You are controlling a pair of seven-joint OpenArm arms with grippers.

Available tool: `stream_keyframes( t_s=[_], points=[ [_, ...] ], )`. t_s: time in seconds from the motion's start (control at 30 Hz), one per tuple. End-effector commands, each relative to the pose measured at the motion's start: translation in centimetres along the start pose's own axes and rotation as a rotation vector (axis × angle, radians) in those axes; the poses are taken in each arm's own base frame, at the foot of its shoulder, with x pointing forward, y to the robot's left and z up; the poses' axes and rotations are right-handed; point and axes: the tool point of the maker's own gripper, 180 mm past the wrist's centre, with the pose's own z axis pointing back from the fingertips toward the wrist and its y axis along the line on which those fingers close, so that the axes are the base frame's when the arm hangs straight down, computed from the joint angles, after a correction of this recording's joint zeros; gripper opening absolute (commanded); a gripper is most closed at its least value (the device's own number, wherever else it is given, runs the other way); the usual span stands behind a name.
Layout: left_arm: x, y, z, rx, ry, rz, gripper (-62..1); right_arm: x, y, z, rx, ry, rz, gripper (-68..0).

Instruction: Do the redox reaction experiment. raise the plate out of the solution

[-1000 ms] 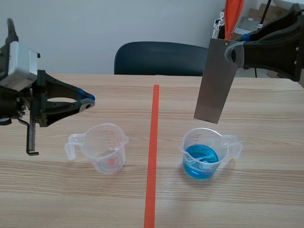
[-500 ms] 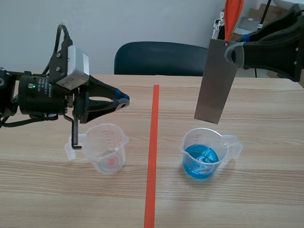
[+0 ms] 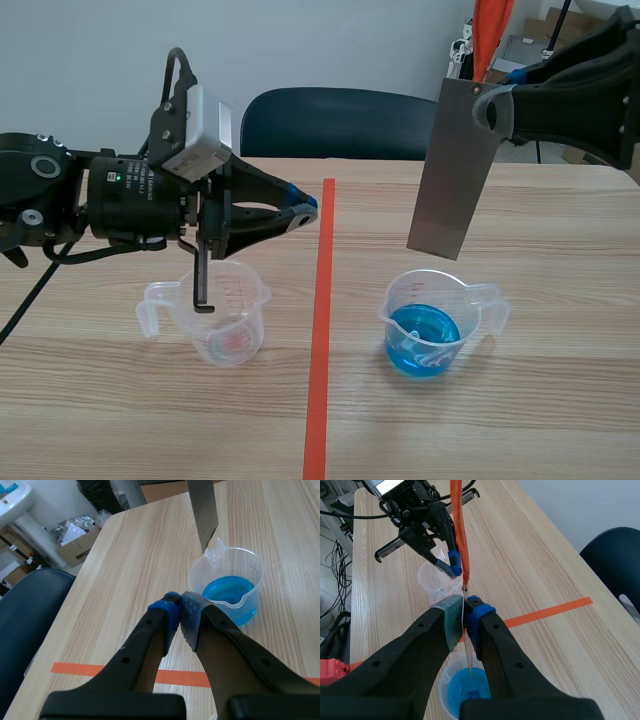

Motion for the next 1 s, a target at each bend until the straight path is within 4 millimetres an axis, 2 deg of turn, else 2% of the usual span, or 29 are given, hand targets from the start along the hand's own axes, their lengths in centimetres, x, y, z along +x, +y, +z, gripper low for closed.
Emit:
stream_keyframes(
  t_s=[0.0, 0.3, 0.6, 0.97],
  points=[
    [1.1, 0.0, -0.5, -0.006, -0.038, 0.001, -58.1, 1.3, -0.4, 0.4, -0.009, -0.027, 0.018, -66.9],
    [1.2, -1.3, -1.5, -0.052, -0.05, 0.059, -58.2, 1.3, -0.4, 0.4, -0.009, -0.028, 0.017, -66.9],
    [0.6, -1.2, -1.4, -0.034, -0.045, 0.123, -58.2, 1.3, -0.4, 0.4, -0.009, -0.029, 0.016, -66.9],
    [-1.0, -0.5, -0.7, 0.009, -0.019, 0.192, -58.2, 1.3, -0.3, 0.4, -0.005, -0.029, 0.015, -66.9]
  ],
)
